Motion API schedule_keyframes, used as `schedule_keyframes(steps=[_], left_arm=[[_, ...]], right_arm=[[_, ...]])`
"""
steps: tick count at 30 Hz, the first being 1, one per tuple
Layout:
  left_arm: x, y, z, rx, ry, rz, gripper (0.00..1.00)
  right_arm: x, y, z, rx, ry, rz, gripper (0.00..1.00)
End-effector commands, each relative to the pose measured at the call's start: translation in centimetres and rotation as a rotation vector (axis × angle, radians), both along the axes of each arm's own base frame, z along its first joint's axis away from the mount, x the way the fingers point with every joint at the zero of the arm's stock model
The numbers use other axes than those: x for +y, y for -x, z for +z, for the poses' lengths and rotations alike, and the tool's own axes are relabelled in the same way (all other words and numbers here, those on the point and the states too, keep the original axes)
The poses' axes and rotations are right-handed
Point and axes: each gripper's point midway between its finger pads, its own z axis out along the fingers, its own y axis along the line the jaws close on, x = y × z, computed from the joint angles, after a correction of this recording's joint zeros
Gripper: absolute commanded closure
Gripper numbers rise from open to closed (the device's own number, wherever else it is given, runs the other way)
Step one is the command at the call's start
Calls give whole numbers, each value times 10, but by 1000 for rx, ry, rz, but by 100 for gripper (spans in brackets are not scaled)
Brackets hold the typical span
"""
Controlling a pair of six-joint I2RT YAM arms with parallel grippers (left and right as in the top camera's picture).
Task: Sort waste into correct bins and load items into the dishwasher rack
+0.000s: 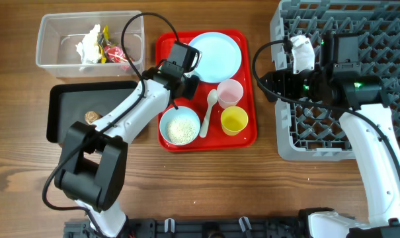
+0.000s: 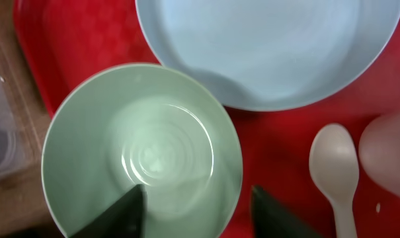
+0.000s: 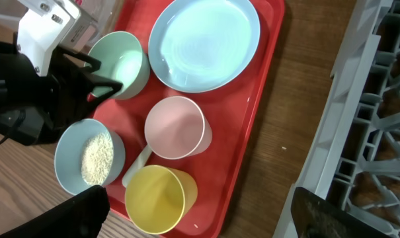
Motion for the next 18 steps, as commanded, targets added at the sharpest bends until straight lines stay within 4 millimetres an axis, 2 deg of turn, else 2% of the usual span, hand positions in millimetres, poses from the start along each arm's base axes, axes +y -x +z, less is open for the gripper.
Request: schedule_keyframes(steps=[1, 2, 3, 5, 6, 7, 8, 11, 14, 17, 18], left_arm=[[2, 0, 61, -66, 86, 100, 30], [-2, 13, 95, -89, 137, 100, 25], [-9, 30, 117, -95, 182, 60, 22], [-19, 55, 140, -87, 231, 3, 20], [-22, 71, 146, -69, 230, -23, 15], [-27, 89, 144, -34, 212, -55, 0], [-33, 107, 136, 21, 189, -78, 0], [-50, 141, 99, 131, 121, -118, 0], [-52, 141, 66, 184, 78, -81, 0], [-55, 136, 47, 211, 49, -79, 0], [-53, 139, 33, 250, 18, -73, 6]], right_arm=[[-2, -3, 2, -15, 13, 2, 9], [-2, -4, 2, -18, 12, 2, 9], [-2, -4, 2, -17, 12, 1, 9], [-2, -4, 3, -19, 11, 1, 9], [-2, -5, 3, -19, 8, -5, 9], [-2, -6, 4, -21, 1, -15, 9], [-2, -7, 5, -24, 0, -15, 9], [-2, -7, 5, -22, -5, -21, 9], [-2, -6, 5, -12, -13, -34, 9], [-2, -5, 4, -7, -12, -35, 9], [-2, -4, 3, -2, -12, -34, 9]])
